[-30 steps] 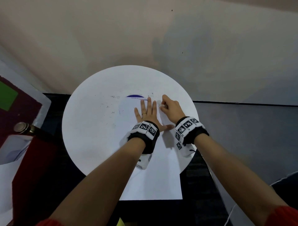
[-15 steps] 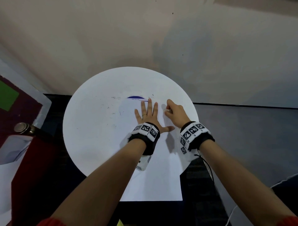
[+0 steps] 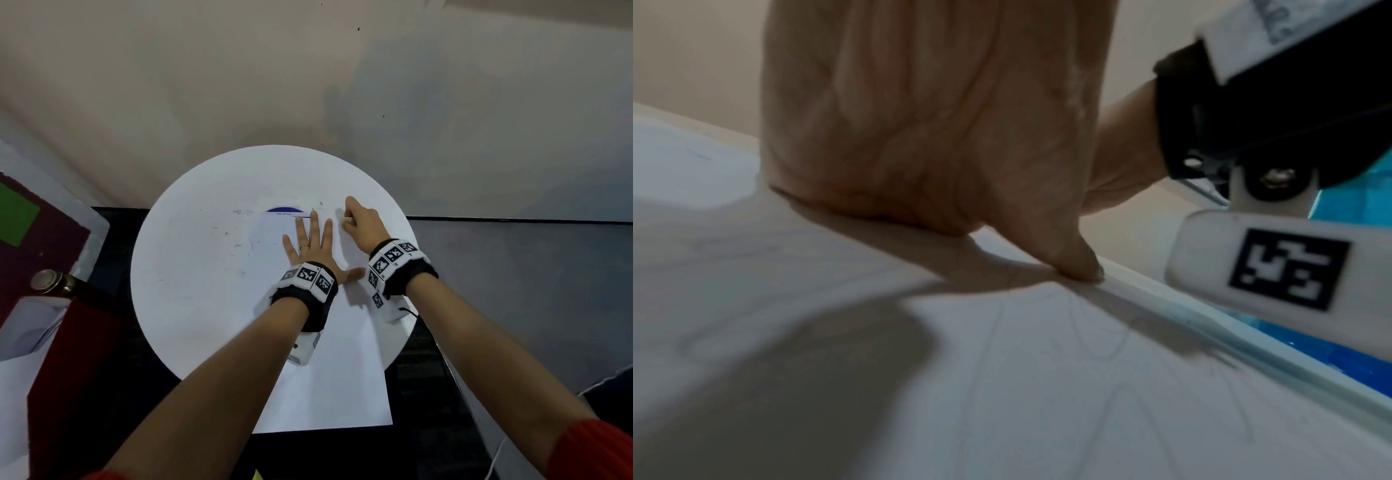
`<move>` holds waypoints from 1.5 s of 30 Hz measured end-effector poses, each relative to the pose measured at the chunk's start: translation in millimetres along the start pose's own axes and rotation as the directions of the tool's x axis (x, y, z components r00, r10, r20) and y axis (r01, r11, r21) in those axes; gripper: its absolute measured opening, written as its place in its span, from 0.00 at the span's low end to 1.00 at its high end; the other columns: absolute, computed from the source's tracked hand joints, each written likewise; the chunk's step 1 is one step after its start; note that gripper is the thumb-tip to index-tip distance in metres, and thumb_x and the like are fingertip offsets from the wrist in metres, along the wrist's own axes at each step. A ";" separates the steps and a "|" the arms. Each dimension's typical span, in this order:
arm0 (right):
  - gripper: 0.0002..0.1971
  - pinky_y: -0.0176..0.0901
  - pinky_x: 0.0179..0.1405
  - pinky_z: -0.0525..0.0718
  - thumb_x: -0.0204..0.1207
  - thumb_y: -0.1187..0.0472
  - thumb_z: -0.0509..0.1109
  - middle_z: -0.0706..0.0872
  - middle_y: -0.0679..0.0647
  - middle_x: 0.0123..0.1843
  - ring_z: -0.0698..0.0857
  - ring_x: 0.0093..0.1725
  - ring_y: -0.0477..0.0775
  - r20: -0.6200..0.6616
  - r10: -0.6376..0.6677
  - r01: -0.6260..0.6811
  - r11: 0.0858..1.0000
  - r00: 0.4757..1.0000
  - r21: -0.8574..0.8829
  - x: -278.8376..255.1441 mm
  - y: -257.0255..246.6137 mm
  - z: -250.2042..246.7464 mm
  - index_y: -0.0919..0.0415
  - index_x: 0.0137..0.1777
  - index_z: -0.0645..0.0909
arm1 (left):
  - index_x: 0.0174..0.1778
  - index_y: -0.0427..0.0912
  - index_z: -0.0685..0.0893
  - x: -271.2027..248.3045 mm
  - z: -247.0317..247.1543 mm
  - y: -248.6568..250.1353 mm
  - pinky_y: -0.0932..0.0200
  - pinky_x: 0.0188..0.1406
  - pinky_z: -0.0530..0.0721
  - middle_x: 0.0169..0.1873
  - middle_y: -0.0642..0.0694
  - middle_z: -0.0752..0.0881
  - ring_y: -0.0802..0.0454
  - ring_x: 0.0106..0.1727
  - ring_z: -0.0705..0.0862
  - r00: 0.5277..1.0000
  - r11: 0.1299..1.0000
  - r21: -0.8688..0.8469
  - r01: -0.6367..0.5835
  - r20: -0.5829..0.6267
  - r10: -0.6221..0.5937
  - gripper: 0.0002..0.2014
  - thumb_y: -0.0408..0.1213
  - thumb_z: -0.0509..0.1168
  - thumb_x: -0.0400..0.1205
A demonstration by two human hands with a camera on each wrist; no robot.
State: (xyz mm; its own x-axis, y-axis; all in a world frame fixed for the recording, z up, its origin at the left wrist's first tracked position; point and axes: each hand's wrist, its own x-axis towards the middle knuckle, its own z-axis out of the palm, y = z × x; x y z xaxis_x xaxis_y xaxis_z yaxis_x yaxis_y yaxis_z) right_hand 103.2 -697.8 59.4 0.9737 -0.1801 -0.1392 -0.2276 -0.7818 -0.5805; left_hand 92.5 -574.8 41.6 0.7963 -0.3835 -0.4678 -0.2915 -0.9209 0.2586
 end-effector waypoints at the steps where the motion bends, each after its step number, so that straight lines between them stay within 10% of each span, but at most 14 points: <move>1: 0.06 0.44 0.36 0.69 0.79 0.70 0.59 0.74 0.58 0.35 0.72 0.37 0.58 0.002 -0.001 0.001 1.000 1.000 0.011 -0.5 0.9 0.3 0.61 0.45 0.65 | 0.83 0.51 0.29 -0.3 -0.6 -0.3 0.30 0.74 0.30 0.79 0.47 0.23 0.40 0.80 0.23 1.000 1.000 -0.003 -0.003 0.002 0.003 0.60 0.77 0.57 0.68; 8: 0.05 0.39 0.34 0.76 0.81 0.64 0.62 0.81 0.59 0.34 0.78 0.31 0.51 -0.170 0.090 -0.031 0.945 0.981 0.325 -26.7 23.4 -2.4 0.64 0.45 0.69 | 0.81 0.44 0.27 -5.1 -0.6 1.8 0.31 0.75 0.30 0.80 0.45 0.24 0.39 0.80 0.24 1.000 0.999 0.037 -0.028 0.004 0.028 0.61 0.79 0.53 0.70; 14: 0.04 0.45 0.39 0.81 0.81 0.66 0.62 0.85 0.64 0.38 0.83 0.36 0.59 -0.165 0.082 -0.026 0.948 0.983 0.318 -26.8 27.4 2.0 0.68 0.48 0.71 | 0.83 0.36 0.33 -10.6 1.2 6.5 0.44 0.81 0.40 0.83 0.40 0.32 0.43 0.84 0.35 0.943 0.925 0.188 -0.331 0.024 0.333 0.41 0.58 0.48 0.87; 19: 0.04 0.47 0.40 0.80 0.81 0.65 0.60 0.85 0.66 0.38 0.83 0.38 0.61 -0.163 0.089 -0.035 0.950 0.983 0.311 -28.8 27.3 1.7 0.66 0.47 0.70 | 0.80 0.28 0.31 -12.6 -17.0 -7.6 0.44 0.81 0.37 0.80 0.33 0.29 0.37 0.82 0.31 0.997 0.992 0.100 0.082 -0.013 -0.081 0.53 0.67 0.51 0.81; 24: 0.05 0.37 0.36 0.76 0.81 0.65 0.62 0.85 0.64 0.37 0.81 0.35 0.57 -0.157 0.054 -0.006 0.956 0.986 0.294 -28.9 27.9 -0.3 0.67 0.48 0.70 | 0.82 0.37 0.31 -4.0 -9.7 -3.4 0.44 0.80 0.35 0.81 0.41 0.28 0.42 0.82 0.30 0.982 0.977 0.095 -0.189 -0.008 0.191 0.51 0.67 0.53 0.81; 31: 0.09 0.38 0.31 0.69 0.77 0.70 0.63 0.74 0.56 0.30 0.69 0.30 0.51 0.040 -0.092 0.087 0.988 0.995 0.125 -42.7 27.0 -3.6 0.62 0.40 0.65 | 0.83 0.41 0.32 3.6 0.2 -6.6 0.41 0.79 0.33 0.82 0.46 0.29 0.45 0.82 0.29 0.991 0.991 0.034 -0.129 -0.038 0.130 0.60 0.75 0.57 0.72; 45: 0.08 0.47 0.34 0.71 0.76 0.72 0.58 0.74 0.58 0.32 0.70 0.32 0.57 0.011 -0.068 0.068 0.998 0.998 -0.010 -19.8 15.2 -5.0 0.60 0.42 0.64 | 0.83 0.42 0.30 3.2 -0.6 -4.2 0.37 0.78 0.32 0.81 0.47 0.27 0.45 0.82 0.27 0.995 0.994 0.046 -0.096 -0.025 0.098 0.61 0.77 0.56 0.70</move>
State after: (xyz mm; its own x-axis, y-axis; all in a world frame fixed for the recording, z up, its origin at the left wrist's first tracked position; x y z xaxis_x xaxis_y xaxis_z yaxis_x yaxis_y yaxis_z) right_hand 80.5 -709.1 57.4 0.9869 -0.1200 -0.1077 -0.1604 -0.7985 -0.5802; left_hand 96.6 -572.1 39.6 0.7770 -0.4696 -0.4193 -0.3912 -0.8819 0.2630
